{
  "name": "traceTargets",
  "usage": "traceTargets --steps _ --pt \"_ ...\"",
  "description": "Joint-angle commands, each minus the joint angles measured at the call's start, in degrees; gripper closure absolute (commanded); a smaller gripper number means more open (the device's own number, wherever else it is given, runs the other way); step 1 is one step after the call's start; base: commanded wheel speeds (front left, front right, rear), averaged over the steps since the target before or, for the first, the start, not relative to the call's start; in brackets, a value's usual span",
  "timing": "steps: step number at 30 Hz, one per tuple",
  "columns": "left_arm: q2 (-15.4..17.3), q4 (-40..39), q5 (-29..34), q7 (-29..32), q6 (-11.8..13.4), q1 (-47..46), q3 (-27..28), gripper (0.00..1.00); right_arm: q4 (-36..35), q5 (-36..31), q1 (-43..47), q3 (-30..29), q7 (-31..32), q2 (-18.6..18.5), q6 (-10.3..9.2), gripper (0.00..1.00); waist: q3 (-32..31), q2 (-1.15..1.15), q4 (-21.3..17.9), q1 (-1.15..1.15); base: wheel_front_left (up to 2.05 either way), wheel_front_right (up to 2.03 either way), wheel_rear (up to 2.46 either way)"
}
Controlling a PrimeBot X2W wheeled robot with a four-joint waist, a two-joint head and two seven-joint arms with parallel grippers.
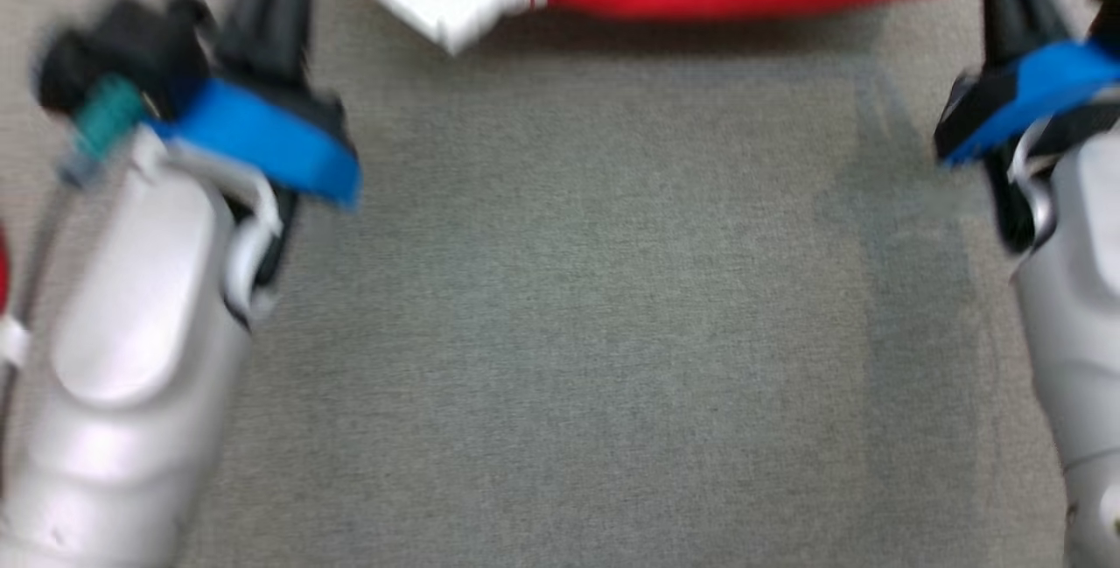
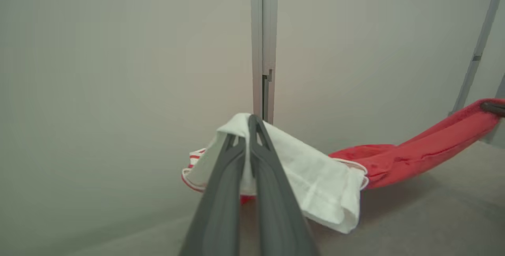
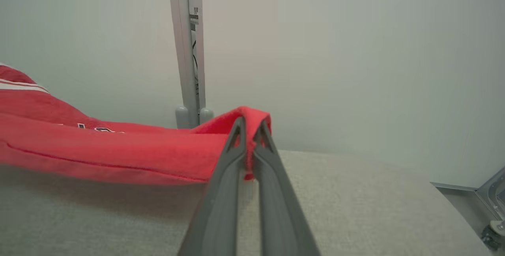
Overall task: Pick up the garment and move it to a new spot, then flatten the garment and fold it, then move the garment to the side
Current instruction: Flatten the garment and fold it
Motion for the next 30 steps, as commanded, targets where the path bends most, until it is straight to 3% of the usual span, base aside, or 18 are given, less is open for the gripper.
traceTargets --steps 1,4,9,16,23,30 --pt "-0.2 -0.7 -0.6 -0.5 0.3 2.6 -0.1 1.0 0.7 1.1 1.8 0.2 -0.2 0.3 0.01 1.0 -0.7 -0.01 0.2 -0.01 0.0 0.0 0.0" --pt "-1.1 -1.7 -2.4 -0.4 0.3 11.2 -1.4 1.0 2.6 3.7 6.1 0.5 0.7 0.6 0.01 1.0 -3.2 -0.01 1.2 -0.01 0.0 0.0 0.0" --pt "-3.1 -5.0 -7.2 0.0 2.5 24.7 -1.3 1.0 3.7 7.5 13.8 -0.2 3.3 1.1 0.01 1.0 -8.0 -0.01 2.9 -0.01 0.0 0.0 0.0" --pt "-4.1 -12.9 -12.7 2.9 6.0 39.4 -1.0 1.0 0.3 8.1 24.0 -3.5 6.5 1.4 0.01 1.0 -12.8 -0.01 5.1 -0.01 0.0 0.0 0.0" --pt "-3.6 -19.6 -16.8 9.4 7.6 49.0 -3.3 1.0 -5.5 3.6 33.6 -11.6 11.5 3.2 0.01 1.0 -15.5 -0.01 7.2 -0.01 0.0 0.0 0.0" --pt "-0.2 -27.7 -20.7 19.0 9.4 56.1 -5.3 1.0 -18.3 -1.3 42.8 -19.3 19.9 8.2 0.01 1.0 -16.5 -0.01 7.5 -0.01 0.0 0.0 0.0"
